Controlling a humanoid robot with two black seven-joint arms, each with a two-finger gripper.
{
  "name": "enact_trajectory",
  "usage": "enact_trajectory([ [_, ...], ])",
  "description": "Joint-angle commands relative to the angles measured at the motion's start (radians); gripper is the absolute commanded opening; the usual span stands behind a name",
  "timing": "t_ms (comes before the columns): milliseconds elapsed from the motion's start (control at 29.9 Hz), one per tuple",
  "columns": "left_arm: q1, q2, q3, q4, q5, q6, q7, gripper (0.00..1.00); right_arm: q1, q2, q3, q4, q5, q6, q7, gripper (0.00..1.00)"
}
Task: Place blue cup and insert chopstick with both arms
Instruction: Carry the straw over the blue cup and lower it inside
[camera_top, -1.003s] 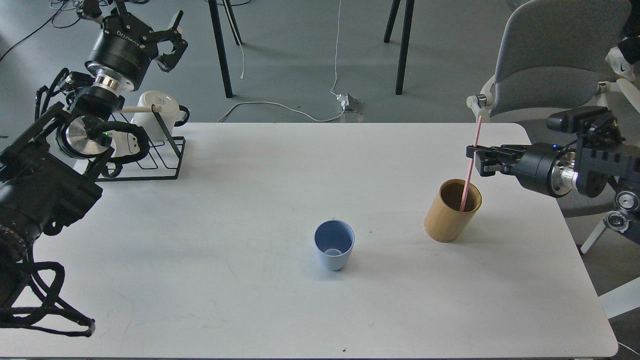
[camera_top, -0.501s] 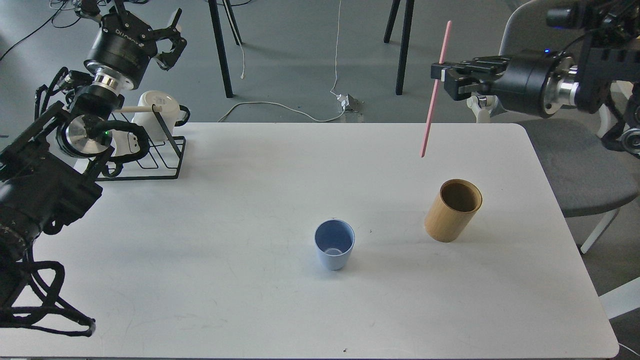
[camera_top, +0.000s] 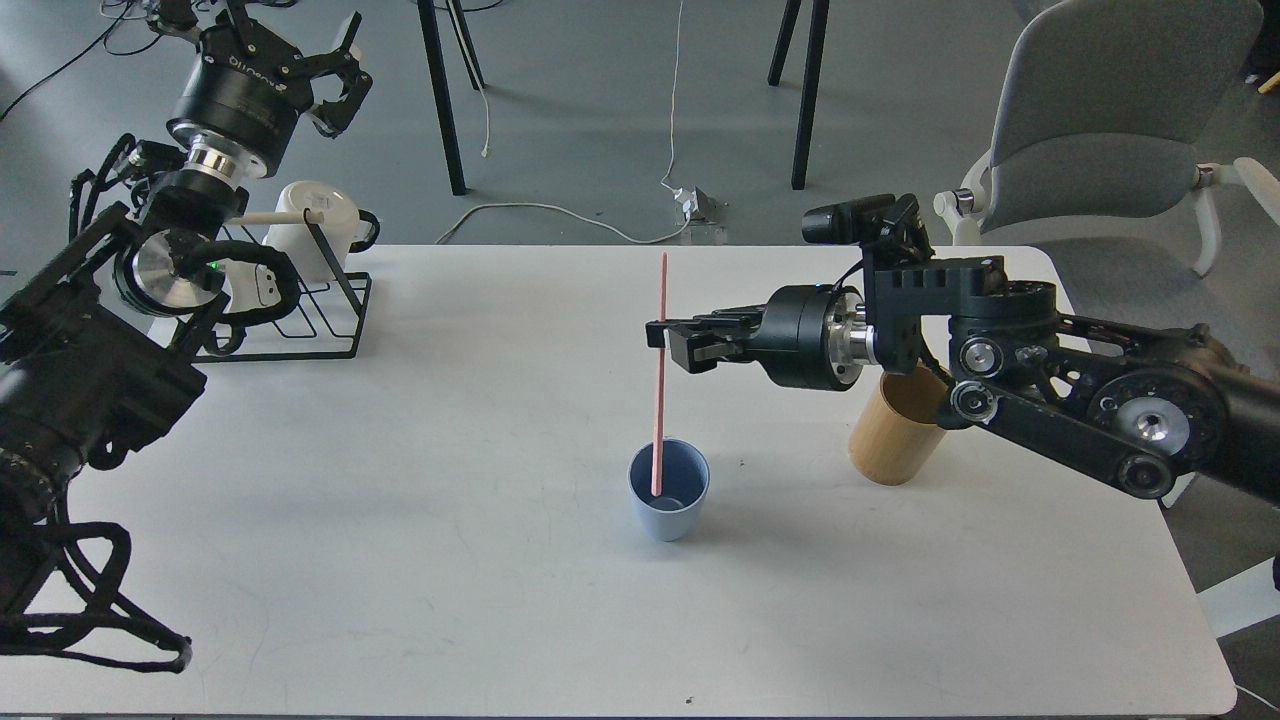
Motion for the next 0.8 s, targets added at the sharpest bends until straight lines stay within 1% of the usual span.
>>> enact_trajectory([
  [0, -0.001, -0.001, -0.001, 0.0, 0.0, 0.0, -0.001, 0.99, -0.012, 0.018, -0.005, -0.021, -0.005, -0.001, 0.0, 0.01],
  [100, -0.001, -0.001, -0.001, 0.0, 0.0, 0.0, -0.001, 0.99, -0.026, 0.018, -0.006, -0.023, -0.005, -0.001, 0.0, 0.01],
  [234, -0.001, 0.002, -0.001, 0.0, 0.0, 0.0, -0.001, 0.99, -0.05, 0.018, -0.006, -0.021, -0.014, -0.001, 0.0, 0.07],
  [301, -0.001, 0.002, -0.001, 0.0, 0.0, 0.0, -0.001, 0.99, -0.057, 0.014, -0.006, -0.021, -0.026, -0.002, 0.0, 0.12],
  [535, -0.001, 0.002, 0.0, 0.0, 0.0, 0.0, -0.001, 0.99, -0.06, 0.005, -0.002, -0.02, -0.028, -0.004, 0.0, 0.28],
  [702, 0.0, 0.009, 0.0, 0.0, 0.0, 0.0, -0.001, 0.99, -0.061, -0.004, 0.012, -0.014, -0.019, -0.006, 0.0, 0.37],
  [769, 0.0, 0.013, 0.0, 0.0, 0.0, 0.0, 0.001, 0.99, -0.06, -0.034, 0.058, -0.003, -0.006, -0.009, 0.0, 0.44],
])
